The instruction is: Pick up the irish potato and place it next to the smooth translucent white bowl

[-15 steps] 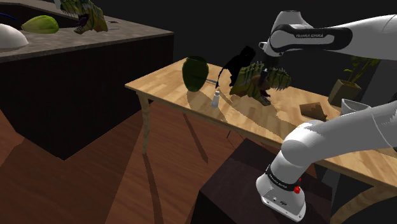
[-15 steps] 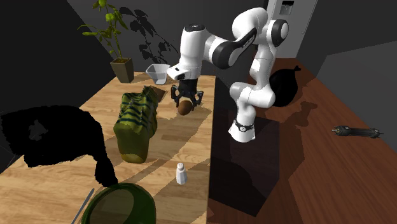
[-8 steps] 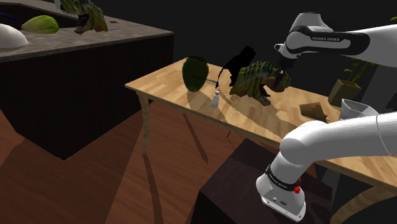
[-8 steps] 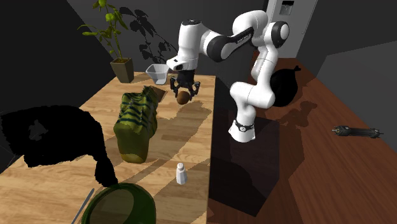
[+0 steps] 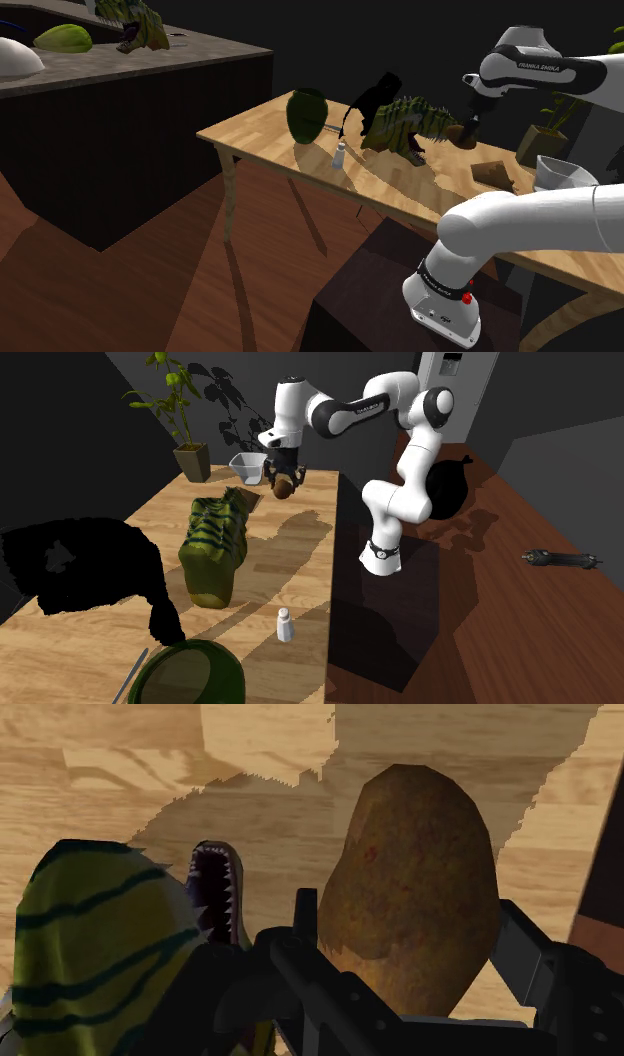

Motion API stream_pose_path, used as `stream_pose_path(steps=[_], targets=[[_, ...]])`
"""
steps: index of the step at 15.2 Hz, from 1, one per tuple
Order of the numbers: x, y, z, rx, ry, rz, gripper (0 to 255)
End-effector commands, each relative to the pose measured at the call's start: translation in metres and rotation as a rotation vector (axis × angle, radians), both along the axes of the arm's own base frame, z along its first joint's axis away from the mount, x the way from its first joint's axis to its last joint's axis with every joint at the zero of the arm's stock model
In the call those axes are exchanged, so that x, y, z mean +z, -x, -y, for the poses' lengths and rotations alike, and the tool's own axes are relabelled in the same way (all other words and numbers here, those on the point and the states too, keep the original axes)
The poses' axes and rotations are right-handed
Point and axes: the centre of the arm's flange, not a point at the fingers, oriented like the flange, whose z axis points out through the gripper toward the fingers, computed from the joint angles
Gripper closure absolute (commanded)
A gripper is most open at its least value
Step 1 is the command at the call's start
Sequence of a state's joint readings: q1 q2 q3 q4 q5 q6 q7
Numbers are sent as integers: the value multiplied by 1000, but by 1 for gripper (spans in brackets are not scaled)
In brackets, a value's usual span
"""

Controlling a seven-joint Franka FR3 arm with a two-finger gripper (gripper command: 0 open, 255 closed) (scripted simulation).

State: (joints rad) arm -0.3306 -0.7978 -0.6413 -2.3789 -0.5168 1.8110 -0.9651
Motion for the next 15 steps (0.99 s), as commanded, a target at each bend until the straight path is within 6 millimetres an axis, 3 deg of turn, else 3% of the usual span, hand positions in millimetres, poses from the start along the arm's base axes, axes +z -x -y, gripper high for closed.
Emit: stream_pose_path(steps=[1,15], targets=[[0,24,12,1,0,0,255],[0,177,116,1,0,0,255]])
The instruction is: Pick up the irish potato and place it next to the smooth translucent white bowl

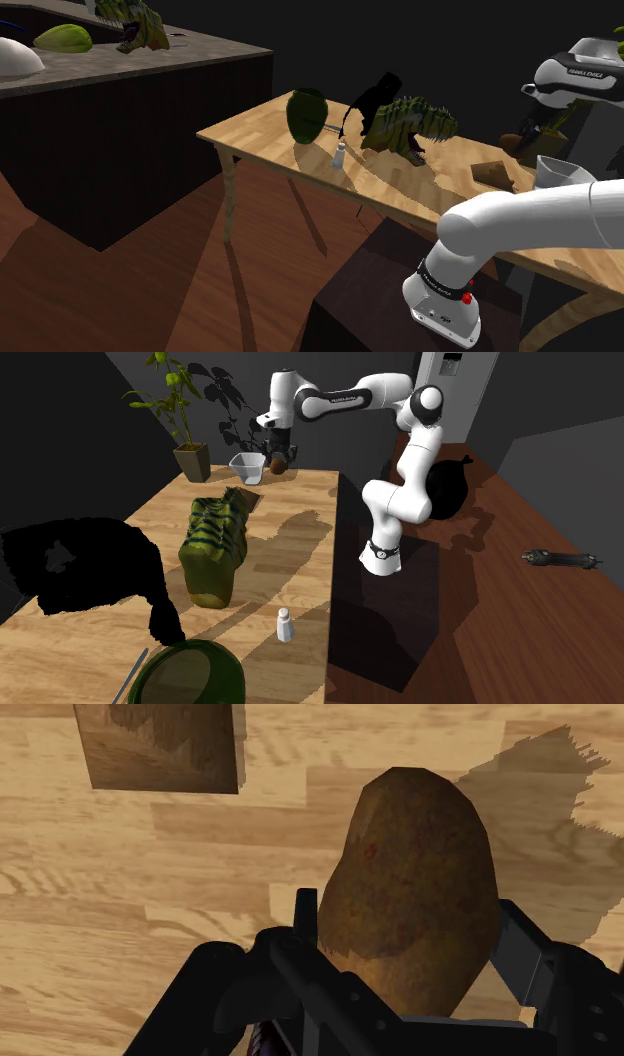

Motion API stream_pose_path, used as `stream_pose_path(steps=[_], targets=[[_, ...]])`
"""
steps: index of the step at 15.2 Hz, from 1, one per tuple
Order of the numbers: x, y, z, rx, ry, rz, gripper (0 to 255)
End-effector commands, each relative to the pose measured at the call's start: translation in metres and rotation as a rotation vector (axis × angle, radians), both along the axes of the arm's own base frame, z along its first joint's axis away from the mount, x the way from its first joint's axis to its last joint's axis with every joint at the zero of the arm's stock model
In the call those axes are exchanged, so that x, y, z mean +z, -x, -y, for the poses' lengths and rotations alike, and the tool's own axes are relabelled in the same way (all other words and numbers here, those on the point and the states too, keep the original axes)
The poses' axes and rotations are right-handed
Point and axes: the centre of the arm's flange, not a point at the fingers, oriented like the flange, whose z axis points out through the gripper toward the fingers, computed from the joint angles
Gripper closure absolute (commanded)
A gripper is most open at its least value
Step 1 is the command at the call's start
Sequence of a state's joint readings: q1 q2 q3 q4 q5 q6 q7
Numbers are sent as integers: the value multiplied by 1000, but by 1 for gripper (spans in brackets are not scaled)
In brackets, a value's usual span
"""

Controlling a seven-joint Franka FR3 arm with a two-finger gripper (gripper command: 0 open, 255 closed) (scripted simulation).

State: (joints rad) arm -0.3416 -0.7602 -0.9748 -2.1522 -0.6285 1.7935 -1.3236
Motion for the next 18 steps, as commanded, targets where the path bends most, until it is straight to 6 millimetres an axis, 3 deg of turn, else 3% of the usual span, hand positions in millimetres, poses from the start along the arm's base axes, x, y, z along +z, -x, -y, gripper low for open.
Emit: stream_pose_path(steps=[1,18], targets=[[-1,26,16,1,0,-1,255],[0,212,142,1,0,-1,255]])
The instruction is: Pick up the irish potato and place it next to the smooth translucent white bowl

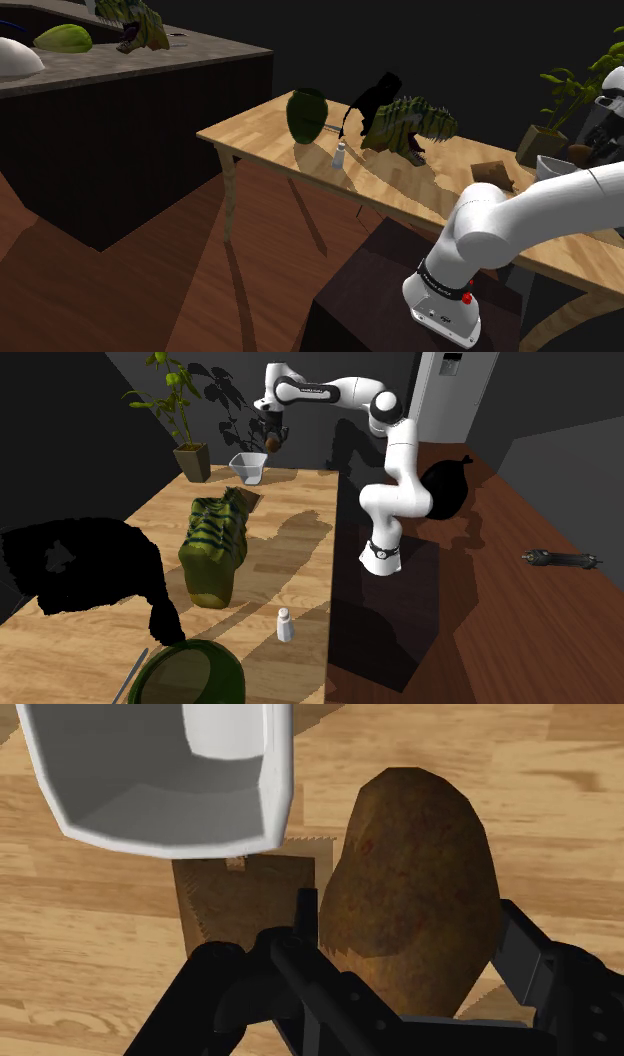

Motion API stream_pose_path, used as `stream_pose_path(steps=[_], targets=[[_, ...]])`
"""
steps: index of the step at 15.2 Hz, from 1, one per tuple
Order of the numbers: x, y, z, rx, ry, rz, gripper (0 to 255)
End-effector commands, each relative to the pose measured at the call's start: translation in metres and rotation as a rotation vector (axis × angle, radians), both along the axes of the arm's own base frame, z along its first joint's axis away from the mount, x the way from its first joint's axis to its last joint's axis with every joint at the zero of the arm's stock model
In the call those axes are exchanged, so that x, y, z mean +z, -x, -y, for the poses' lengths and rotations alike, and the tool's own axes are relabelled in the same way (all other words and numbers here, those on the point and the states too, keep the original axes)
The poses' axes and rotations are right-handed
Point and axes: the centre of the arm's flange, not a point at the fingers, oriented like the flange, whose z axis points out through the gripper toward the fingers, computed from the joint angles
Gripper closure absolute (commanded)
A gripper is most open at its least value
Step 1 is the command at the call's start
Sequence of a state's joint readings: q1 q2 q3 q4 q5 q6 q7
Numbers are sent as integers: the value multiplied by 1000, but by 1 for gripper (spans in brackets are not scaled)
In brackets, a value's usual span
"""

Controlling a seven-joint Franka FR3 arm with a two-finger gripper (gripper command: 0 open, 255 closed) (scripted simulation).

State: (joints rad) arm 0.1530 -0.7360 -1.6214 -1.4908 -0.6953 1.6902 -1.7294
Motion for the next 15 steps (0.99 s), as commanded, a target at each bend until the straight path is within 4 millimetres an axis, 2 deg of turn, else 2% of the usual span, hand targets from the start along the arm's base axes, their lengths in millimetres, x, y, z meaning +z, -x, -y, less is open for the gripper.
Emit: stream_pose_path(steps=[1,4,5,15], targets=[[-3,22,11,1,-1,-1,255],[-3,55,34,1,-1,-1,255],[-3,58,35,1,-1,-1,255],[-56,58,35,1,-1,-1,255]])
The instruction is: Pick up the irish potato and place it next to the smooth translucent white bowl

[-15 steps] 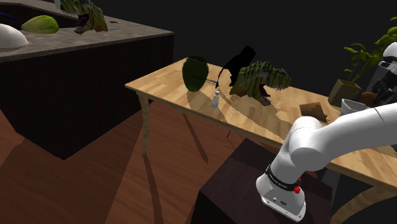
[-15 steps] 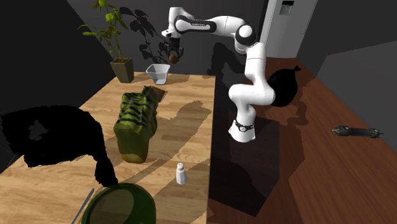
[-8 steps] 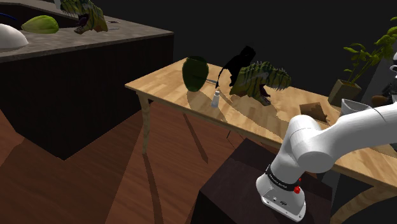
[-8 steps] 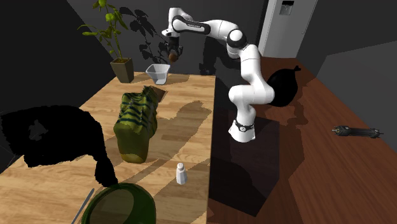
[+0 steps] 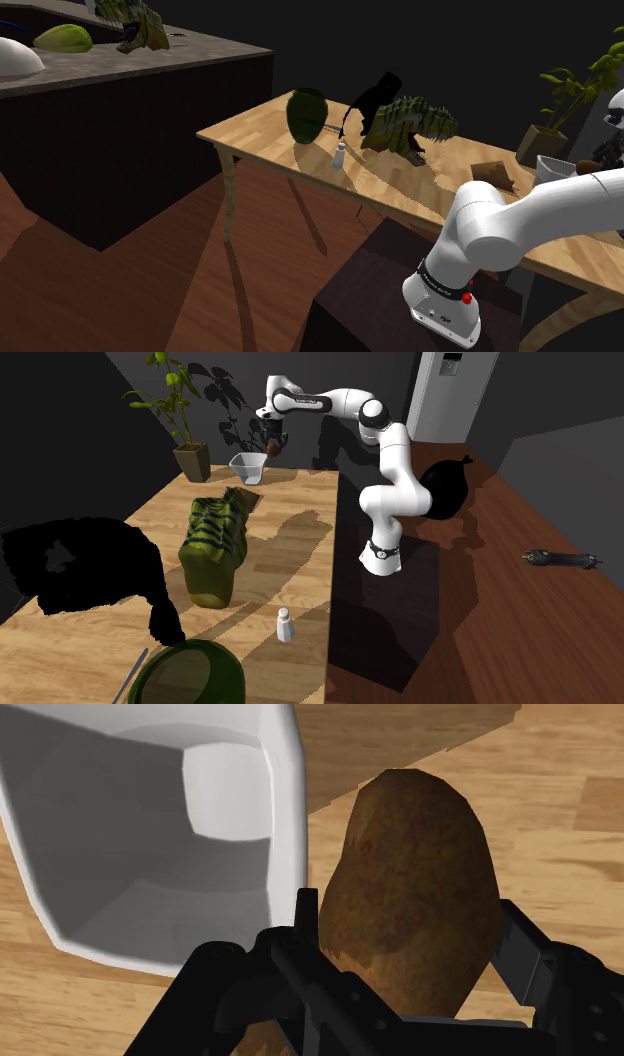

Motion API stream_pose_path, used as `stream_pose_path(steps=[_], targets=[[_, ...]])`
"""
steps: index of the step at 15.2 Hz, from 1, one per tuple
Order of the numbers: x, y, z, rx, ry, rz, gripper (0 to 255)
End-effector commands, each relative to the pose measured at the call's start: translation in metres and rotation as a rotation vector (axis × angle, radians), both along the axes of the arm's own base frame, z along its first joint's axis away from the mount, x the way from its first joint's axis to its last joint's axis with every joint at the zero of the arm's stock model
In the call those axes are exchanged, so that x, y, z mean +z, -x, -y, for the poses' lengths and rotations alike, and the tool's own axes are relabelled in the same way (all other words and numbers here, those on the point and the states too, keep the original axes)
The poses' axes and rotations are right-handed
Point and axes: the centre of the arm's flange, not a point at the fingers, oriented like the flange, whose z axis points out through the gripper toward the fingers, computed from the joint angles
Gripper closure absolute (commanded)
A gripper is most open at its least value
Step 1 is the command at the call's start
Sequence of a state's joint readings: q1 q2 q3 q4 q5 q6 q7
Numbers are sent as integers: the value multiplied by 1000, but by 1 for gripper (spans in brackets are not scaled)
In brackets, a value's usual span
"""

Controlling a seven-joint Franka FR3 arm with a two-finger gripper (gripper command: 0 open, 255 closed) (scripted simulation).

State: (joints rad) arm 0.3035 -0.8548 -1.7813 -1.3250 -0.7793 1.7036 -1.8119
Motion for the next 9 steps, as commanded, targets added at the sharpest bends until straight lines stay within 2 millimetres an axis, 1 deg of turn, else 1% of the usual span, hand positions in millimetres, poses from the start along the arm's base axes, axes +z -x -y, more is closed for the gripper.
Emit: stream_pose_path(steps=[1,9], targets=[[-11,0,1,0,1,0,255],[-53,0,1,0,1,0,255]])
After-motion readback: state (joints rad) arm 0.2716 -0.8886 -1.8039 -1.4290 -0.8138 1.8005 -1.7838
